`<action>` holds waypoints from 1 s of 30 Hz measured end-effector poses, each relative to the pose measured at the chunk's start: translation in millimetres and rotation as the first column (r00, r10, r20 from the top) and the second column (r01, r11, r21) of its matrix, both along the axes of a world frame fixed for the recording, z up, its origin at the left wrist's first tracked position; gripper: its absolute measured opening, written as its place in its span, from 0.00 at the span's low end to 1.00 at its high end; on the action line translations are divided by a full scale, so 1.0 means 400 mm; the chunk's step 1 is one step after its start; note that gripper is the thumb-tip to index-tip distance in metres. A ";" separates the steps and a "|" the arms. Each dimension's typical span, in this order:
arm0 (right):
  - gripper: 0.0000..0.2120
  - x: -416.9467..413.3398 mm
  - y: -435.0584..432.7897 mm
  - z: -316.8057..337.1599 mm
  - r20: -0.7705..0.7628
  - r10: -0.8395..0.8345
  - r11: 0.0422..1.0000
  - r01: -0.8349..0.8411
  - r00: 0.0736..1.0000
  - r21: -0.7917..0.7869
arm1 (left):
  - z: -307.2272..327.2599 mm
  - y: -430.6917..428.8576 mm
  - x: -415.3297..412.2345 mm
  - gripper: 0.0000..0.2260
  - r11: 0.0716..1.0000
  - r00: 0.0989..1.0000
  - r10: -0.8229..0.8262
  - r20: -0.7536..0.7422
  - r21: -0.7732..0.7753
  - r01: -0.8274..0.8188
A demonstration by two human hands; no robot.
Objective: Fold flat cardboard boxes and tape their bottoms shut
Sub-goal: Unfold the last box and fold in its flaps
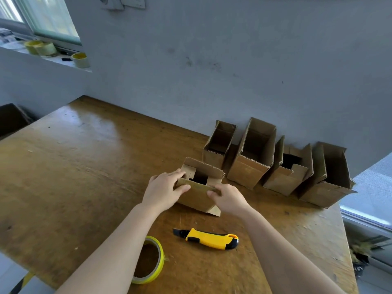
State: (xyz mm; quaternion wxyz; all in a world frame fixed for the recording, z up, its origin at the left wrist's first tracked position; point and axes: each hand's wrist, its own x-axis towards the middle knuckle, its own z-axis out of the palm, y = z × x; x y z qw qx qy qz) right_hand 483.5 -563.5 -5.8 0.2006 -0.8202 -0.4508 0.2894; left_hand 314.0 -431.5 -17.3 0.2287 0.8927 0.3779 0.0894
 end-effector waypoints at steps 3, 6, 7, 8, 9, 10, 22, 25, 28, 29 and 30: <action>0.12 0.006 0.008 0.006 -0.001 0.012 1.000 -0.012 1.000 -0.023 | -0.006 -0.008 0.004 0.25 0.999 0.996 0.005 0.087 0.037 -0.008; 0.10 0.016 0.012 0.008 -0.008 0.030 0.998 -0.031 1.000 -0.060 | -0.022 -0.007 0.006 0.19 0.999 0.999 -0.015 0.051 0.049 0.012; 0.11 0.016 0.011 0.004 -0.003 0.034 0.997 -0.034 0.999 -0.068 | -0.029 -0.004 0.003 0.17 1.000 0.999 -0.018 -0.027 0.018 0.019; 0.12 0.014 0.009 -0.001 0.006 0.028 0.998 -0.028 1.000 -0.064 | -0.035 0.000 -0.001 0.16 0.999 0.996 -0.013 -0.092 -0.037 0.009; 0.14 0.009 0.008 -0.007 0.017 0.008 0.999 -0.007 1.000 -0.048 | -0.040 0.002 -0.006 0.15 0.994 0.993 0.006 -0.116 -0.110 -0.019; 0.16 0.004 0.009 -0.012 0.033 -0.024 0.999 0.025 0.999 -0.022 | -0.046 0.002 -0.009 0.16 0.983 0.993 0.036 -0.110 -0.173 -0.055; 0.40 -0.031 0.046 -0.020 0.480 -0.100 0.987 0.026 0.871 0.158 | -0.070 0.020 0.033 0.28 0.995 0.994 0.090 0.066 -0.043 -0.087; 0.18 -0.030 0.044 -0.029 0.495 0.066 0.981 -0.146 0.866 0.126 | -0.078 0.026 0.022 0.20 0.998 0.993 0.054 0.109 0.022 -0.056; 0.13 -0.047 0.037 -0.047 0.476 0.103 0.975 -0.183 0.873 0.123 | -0.083 0.016 0.011 0.20 0.998 0.997 0.041 0.069 0.034 -0.043; 0.13 -0.052 0.036 -0.050 0.482 0.104 0.975 -0.184 0.870 0.123 | -0.084 0.013 0.010 0.19 0.999 0.997 0.042 0.059 0.020 -0.043; 0.13 -0.056 0.034 -0.053 0.492 0.104 0.975 -0.185 0.864 0.119 | -0.085 0.011 0.009 0.19 0.999 0.998 0.042 0.051 -0.002 -0.042</action>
